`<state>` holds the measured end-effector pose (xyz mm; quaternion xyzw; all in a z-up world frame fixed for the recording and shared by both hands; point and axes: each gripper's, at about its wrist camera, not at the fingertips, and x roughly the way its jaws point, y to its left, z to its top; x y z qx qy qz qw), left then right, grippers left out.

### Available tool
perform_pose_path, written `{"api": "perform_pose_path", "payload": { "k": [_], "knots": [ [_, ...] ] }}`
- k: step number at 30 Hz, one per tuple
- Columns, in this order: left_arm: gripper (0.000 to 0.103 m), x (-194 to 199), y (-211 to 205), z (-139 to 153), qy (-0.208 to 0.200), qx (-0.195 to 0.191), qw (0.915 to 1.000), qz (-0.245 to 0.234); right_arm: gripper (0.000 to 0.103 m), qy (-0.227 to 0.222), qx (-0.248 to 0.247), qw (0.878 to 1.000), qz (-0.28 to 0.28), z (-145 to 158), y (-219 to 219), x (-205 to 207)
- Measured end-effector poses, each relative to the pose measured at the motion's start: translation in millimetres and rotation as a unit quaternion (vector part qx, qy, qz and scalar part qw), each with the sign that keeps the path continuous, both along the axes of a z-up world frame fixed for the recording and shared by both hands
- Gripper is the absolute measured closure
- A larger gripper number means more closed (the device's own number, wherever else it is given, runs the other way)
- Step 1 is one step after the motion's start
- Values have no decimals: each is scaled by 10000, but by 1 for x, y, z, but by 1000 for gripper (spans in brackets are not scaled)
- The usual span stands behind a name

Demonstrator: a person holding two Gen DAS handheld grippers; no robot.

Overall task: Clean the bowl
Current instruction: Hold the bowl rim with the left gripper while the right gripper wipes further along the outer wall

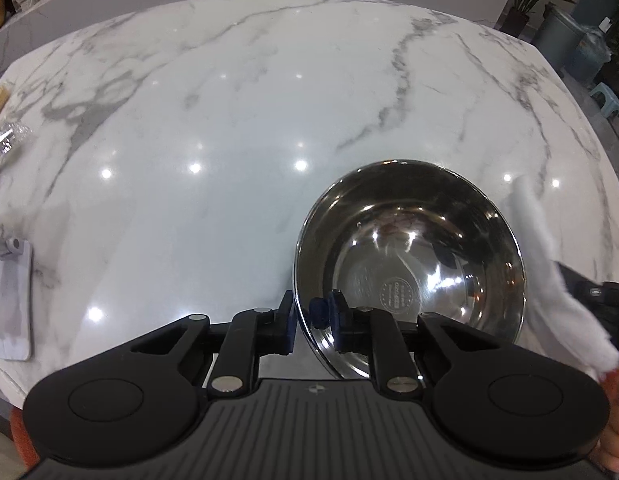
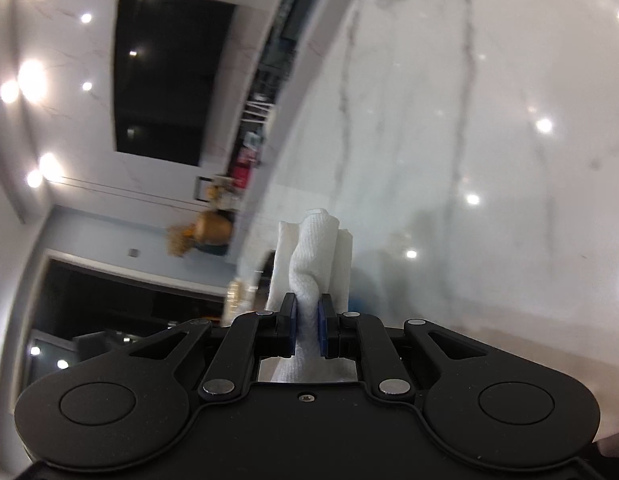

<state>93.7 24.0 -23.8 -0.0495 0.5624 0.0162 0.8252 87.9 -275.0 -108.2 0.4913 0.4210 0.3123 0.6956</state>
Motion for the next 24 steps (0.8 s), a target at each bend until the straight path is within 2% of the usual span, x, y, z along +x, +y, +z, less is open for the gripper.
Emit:
{"api": "perform_pose_path", "payload": {
  "k": [13,20,24],
  "knots": [
    [87,14,-4,1,-18,231,9997,42,93,127,124,9997,148,-9,-2,6],
    [85,20,-7,2,-95,336,9994,7,93,531,-231,9979,291,-31,12,8],
    [85,18,-3,1,-108,229,9996,137,94,501,-354,9975,348,-31,19,7]
  ]
}}
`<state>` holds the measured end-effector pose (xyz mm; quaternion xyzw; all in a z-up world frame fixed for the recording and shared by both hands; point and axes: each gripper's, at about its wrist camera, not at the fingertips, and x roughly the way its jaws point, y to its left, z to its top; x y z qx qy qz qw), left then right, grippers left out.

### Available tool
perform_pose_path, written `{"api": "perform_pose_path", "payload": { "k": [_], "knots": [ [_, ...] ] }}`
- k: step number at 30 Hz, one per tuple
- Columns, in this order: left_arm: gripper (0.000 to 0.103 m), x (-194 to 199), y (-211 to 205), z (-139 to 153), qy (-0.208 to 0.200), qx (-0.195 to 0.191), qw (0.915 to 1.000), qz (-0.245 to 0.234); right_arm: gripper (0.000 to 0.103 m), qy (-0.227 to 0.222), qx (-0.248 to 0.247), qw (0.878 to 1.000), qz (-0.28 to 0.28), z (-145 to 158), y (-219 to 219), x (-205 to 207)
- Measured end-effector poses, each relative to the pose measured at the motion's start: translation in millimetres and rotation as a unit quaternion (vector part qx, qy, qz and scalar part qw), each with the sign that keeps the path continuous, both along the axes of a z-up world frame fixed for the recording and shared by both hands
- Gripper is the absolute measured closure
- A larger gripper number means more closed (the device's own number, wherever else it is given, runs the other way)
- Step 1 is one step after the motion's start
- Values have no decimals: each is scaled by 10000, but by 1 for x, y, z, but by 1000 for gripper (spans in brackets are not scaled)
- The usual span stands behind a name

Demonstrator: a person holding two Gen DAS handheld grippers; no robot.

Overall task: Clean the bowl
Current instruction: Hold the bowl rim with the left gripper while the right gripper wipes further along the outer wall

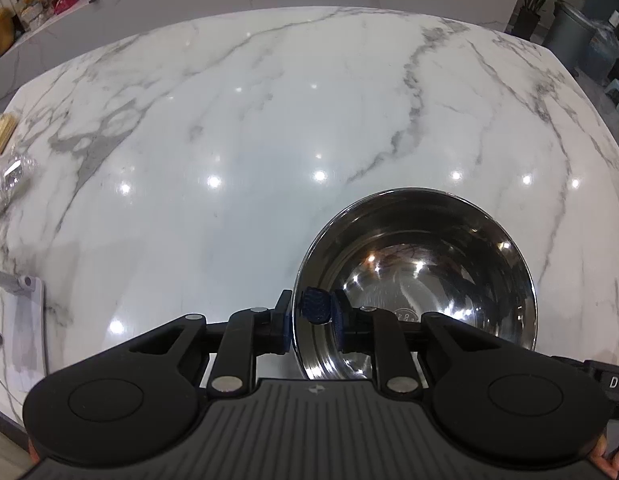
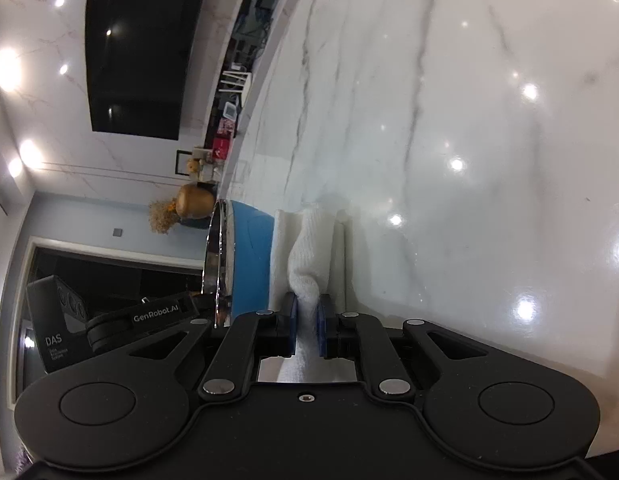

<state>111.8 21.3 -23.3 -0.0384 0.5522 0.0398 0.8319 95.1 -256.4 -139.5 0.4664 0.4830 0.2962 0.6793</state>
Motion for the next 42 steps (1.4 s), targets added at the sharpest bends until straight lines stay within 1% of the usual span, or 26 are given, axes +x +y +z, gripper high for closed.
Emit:
{"api": "perform_pose_path", "payload": {
  "k": [4,6,10,11,12,13,18,21,24,27,31,34,38,42],
  "knots": [
    [83,-7,3,-1,44,-116,9999,110,94,-48,-96,9999,32,4,4,-1],
    [79,-11,5,0,61,-172,9997,148,94,-41,-117,9999,48,5,5,-2],
    [79,-16,9,1,93,-315,9993,163,94,-30,-150,9999,62,6,8,-2],
    [79,-17,9,1,91,-315,9994,136,94,-28,-162,9998,68,5,7,-3],
    [83,-17,9,2,88,-314,9994,106,94,-27,-172,9998,71,5,8,-3],
    [85,-17,9,2,69,-308,9995,59,94,-23,-191,9998,82,6,8,-3],
    [90,-14,6,1,-10,-256,9996,-96,94,-15,-163,9999,54,7,6,-5],
    [91,-12,5,1,-67,-286,9995,-146,94,-104,-1,9999,-78,13,0,-5],
    [91,-9,3,0,-133,-305,9992,-198,94,-199,305,9991,-220,20,-12,-4],
    [92,-7,1,0,-193,-331,9989,-256,94,-359,491,9977,-301,31,-19,0],
    [92,-7,-2,0,-245,-307,9987,-319,94,-394,397,9980,-293,34,-21,3],
    [92,-8,0,0,-286,-395,9983,-313,94,-305,330,9984,-345,30,-22,1],
    [92,-8,-1,-1,-324,-343,9983,-351,94,-137,167,9991,-362,21,-20,1],
    [91,-9,1,-1,-366,-429,9978,-340,94,-58,-122,9994,-307,17,-15,3]
  ]
}}
